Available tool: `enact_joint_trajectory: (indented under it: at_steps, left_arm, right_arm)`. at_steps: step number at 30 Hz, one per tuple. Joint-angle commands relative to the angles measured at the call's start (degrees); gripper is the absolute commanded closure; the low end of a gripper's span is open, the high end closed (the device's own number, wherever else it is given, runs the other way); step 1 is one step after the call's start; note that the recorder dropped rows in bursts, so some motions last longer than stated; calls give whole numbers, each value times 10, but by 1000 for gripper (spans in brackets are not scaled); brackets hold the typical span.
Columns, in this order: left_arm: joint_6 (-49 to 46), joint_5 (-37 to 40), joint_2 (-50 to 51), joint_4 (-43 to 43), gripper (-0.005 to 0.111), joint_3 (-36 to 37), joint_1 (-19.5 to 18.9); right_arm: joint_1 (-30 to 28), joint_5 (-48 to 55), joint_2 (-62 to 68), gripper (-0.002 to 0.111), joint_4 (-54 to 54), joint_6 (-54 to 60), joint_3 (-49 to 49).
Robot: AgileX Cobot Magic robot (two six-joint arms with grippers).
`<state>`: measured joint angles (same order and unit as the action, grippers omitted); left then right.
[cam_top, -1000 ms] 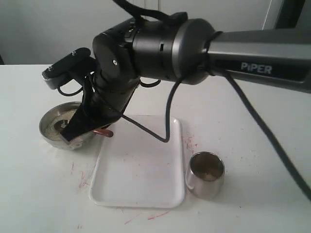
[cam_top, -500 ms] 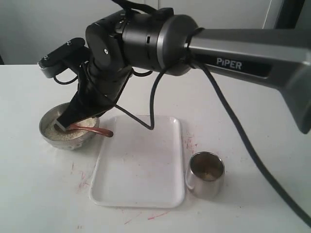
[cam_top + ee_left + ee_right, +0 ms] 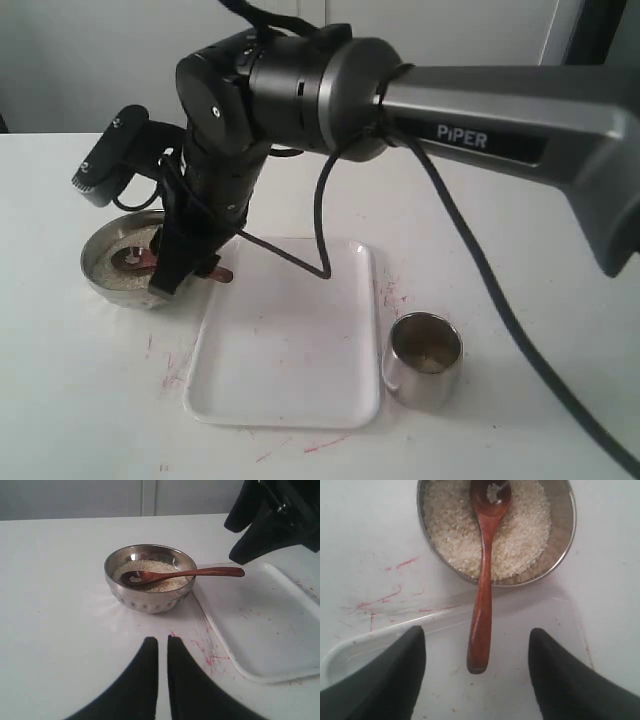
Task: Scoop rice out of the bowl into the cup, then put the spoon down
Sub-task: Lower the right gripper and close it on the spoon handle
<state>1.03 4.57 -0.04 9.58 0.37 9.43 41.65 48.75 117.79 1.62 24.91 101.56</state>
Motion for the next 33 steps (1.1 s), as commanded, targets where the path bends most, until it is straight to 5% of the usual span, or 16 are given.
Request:
enact_joint_trajectory:
  at_steps: [1, 33]
  left_arm:
    - [0, -2, 0, 5, 92, -4, 4]
    - [0, -2, 0, 5, 92, -4, 4]
  right_arm:
    - [-5, 3, 22, 51, -16, 9, 4]
    - [-12, -41, 62, 55, -16, -20, 4]
